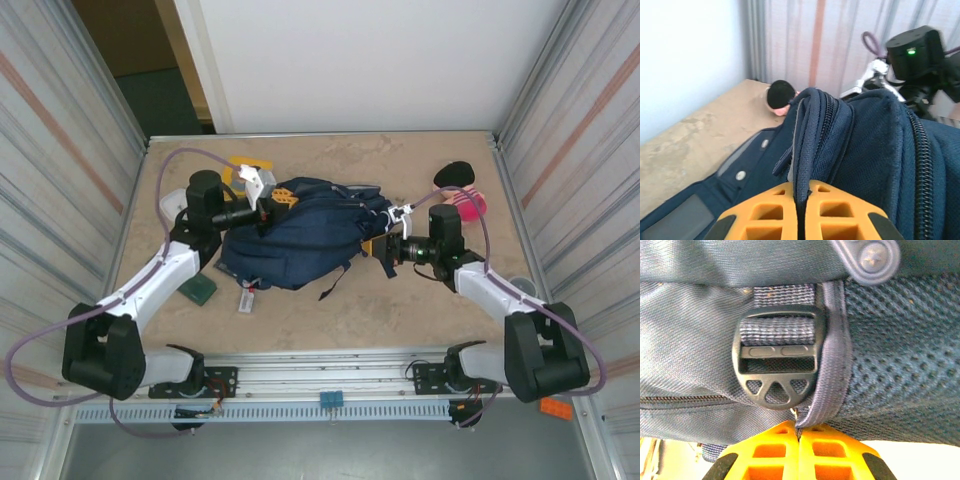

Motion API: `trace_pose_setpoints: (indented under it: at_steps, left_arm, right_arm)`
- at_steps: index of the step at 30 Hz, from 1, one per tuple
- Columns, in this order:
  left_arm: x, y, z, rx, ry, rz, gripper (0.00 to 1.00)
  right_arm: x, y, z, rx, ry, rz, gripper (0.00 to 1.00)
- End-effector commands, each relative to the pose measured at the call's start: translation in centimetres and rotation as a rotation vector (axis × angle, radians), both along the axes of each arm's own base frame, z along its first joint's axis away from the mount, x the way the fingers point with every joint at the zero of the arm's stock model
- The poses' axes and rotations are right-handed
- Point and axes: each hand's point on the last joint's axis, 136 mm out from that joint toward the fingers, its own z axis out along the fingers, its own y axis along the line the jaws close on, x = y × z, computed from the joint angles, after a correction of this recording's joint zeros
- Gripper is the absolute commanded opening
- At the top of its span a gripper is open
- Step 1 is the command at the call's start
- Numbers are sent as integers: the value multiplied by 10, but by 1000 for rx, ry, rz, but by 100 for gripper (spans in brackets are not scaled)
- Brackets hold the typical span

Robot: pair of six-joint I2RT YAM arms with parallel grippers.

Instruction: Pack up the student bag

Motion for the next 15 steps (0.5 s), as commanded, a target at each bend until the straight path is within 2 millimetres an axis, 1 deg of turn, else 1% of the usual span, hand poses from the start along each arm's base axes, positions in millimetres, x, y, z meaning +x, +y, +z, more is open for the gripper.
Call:
trace_pose_setpoints:
  at_steps: [1,5,8,10,12,15]
  left_arm:
    - [24,15,17,-1,-91,219,0]
    - [32,18,12,4,-77,276,0]
    - [35,18,7,16,-77,308,0]
    - [35,16,5,22,-76,312,0]
    - [33,14,5,18,-77,302,0]
    - [32,12,5,10,-80,294,0]
  right_arm:
    - [-23,18,28,40,-28,107,0]
    - [-29,24,36,39,-33,116,0]
    - [-27,24,40,32,-18,83,0]
    - [-21,22,39,19,9,30,0]
    - [-17,22,36,-6,29,-2,3]
    - [-17,25,29,-32,46,-12,11]
